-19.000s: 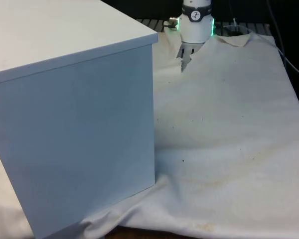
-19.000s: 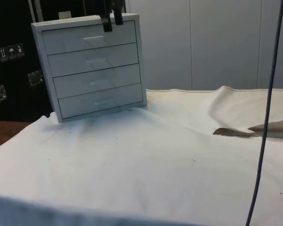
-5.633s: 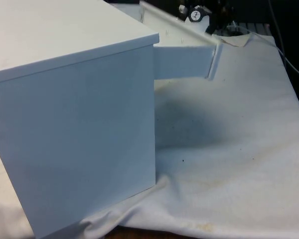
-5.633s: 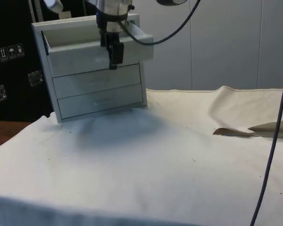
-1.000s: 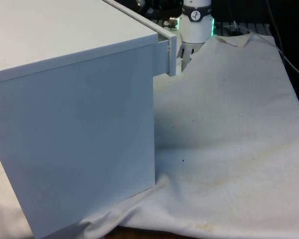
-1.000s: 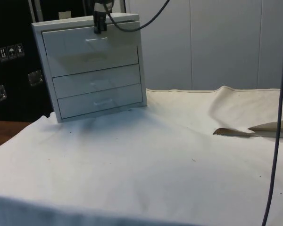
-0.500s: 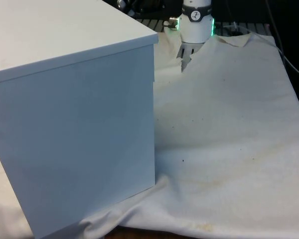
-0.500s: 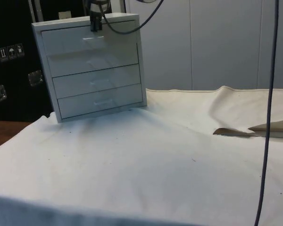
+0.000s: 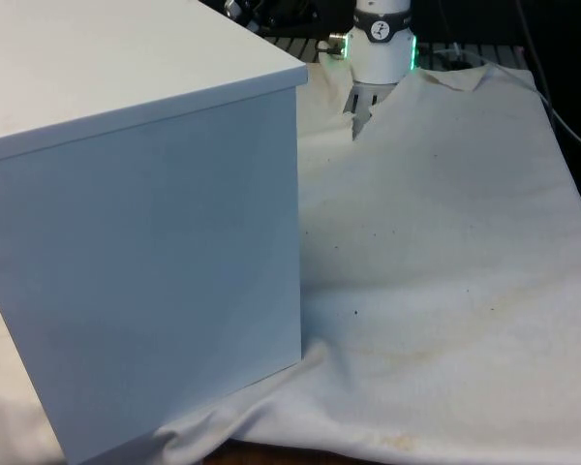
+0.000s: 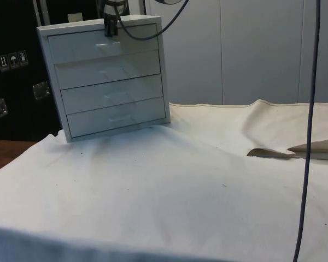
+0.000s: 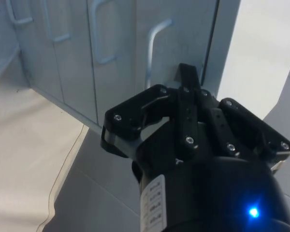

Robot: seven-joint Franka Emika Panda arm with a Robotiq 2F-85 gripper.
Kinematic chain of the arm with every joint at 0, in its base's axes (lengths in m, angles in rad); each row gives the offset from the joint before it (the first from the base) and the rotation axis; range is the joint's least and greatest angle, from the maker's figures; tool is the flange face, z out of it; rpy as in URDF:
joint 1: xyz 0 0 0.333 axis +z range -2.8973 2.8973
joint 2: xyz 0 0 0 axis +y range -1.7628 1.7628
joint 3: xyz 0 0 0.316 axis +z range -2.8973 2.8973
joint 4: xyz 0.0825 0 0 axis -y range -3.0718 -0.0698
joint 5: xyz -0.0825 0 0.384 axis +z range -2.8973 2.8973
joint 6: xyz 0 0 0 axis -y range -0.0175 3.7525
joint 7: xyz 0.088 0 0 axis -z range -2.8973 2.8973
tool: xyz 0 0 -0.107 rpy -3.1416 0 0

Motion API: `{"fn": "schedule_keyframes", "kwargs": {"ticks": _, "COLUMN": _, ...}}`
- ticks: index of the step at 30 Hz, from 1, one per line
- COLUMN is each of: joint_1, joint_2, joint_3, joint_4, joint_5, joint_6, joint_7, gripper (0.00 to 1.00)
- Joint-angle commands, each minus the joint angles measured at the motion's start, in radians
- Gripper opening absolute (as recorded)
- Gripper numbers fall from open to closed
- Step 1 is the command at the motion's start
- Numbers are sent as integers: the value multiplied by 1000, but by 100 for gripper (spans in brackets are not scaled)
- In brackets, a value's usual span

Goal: Open the drawer, then close it.

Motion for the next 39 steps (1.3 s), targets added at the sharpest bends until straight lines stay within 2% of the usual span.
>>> {"fn": "schedule_keyframes", "kwargs": {"ticks": 1, "joint_1": -2, "joint_2": 2, "joint_3": 0, "joint_4": 1, "joint_5": 2, "joint_6": 3, "joint_7": -2, "gripper": 0}}
{"fn": "schedule_keyframes", "kwargs": {"ticks": 6, "joint_1": 12, "joint_2": -16, "joint_3": 2, "joint_4": -10, "joint_5": -8, "joint_6": -17, "joint_7": 11, "gripper": 0}}
{"fn": "schedule_keyframes", "kwargs": {"ticks": 7, "joint_1": 4, "joint_2": -2, "joint_3": 4, "joint_4": -2, "joint_5": 0, "joint_6": -6, "joint_7": 7, "gripper": 0}}
{"fn": "schedule_keyframes", "kwargs": {"ticks": 8, "joint_1": 15, "joint_2": -23, "joint_3": 3, "joint_4": -14, "joint_5": -11, "joint_6": -23, "joint_7": 13, "gripper": 0}}
{"fn": "schedule_keyframes", "kwargs": {"ticks": 11, "joint_1": 24, "joint_2": -53, "joint_3": 13, "joint_4": -30, "joint_5": -22, "joint_6": -48, "joint_7": 23, "gripper": 0}}
{"fn": "schedule_keyframes", "kwargs": {"ticks": 14, "joint_1": 28, "joint_2": -78, "joint_3": 25, "joint_4": -43, "joint_5": -29, "joint_6": -72, "joint_7": 27, "gripper": 0}}
{"fn": "schedule_keyframes", "kwargs": {"ticks": 15, "joint_1": 19, "joint_2": -63, "joint_3": 32, "joint_4": -32, "joint_5": -3, "joint_6": -67, "joint_7": 10, "gripper": 0}}
{"fn": "schedule_keyframes", "kwargs": {"ticks": 16, "joint_1": 30, "joint_2": -95, "joint_3": 33, "joint_4": -52, "joint_5": -32, "joint_6": -86, "joint_7": 30, "gripper": 0}}
{"fn": "schedule_keyframes", "kwargs": {"ticks": 18, "joint_1": 32, "joint_2": -112, "joint_3": 41, "joint_4": -62, "joint_5": -36, "joint_6": -100, "joint_7": 32, "gripper": 0}}
{"fn": "schedule_keyframes", "kwargs": {"ticks": 23, "joint_1": 35, "joint_2": -153, "joint_3": 62, "joint_4": -87, "joint_5": -49, "joint_6": -131, "joint_7": 43, "gripper": 0}}
{"fn": "schedule_keyframes", "kwargs": {"ticks": 24, "joint_1": 28, "joint_2": -132, "joint_3": 62, "joint_4": -74, "joint_5": -22, "joint_6": -120, "joint_7": 25, "gripper": 0}}
{"fn": "schedule_keyframes", "kwargs": {"ticks": 25, "joint_1": 36, "joint_2": -162, "joint_3": 67, "joint_4": -93, "joint_5": -52, "joint_6": -139, "joint_7": 45, "gripper": 0}}
{"fn": "schedule_keyframes", "kwargs": {"ticks": 31, "joint_1": 35, "joint_2": -227, "joint_3": 108, "joint_4": -136, "joint_5": -68, "joint_6": -188, "joint_7": 65, "gripper": 0}}
{"fn": "schedule_keyframes", "kwargs": {"ticks": 32, "joint_1": 30, "joint_2": -210, "joint_3": 107, "joint_4": -126, "joint_5": -42, "joint_6": -177, "joint_7": 47, "gripper": 0}}
{"fn": "schedule_keyframes", "kwargs": {"ticks": 33, "joint_1": 35, "joint_2": -235, "joint_3": 114, "joint_4": -141, "joint_5": -68, "joint_6": -194, "joint_7": 67, "gripper": 0}}
{"fn": "schedule_keyframes", "kwargs": {"ticks": 39, "joint_1": 33, "joint_2": -279, "joint_3": 147, "joint_4": -172, "joint_5": -70, "joint_6": -231, "joint_7": 79, "gripper": 0}}
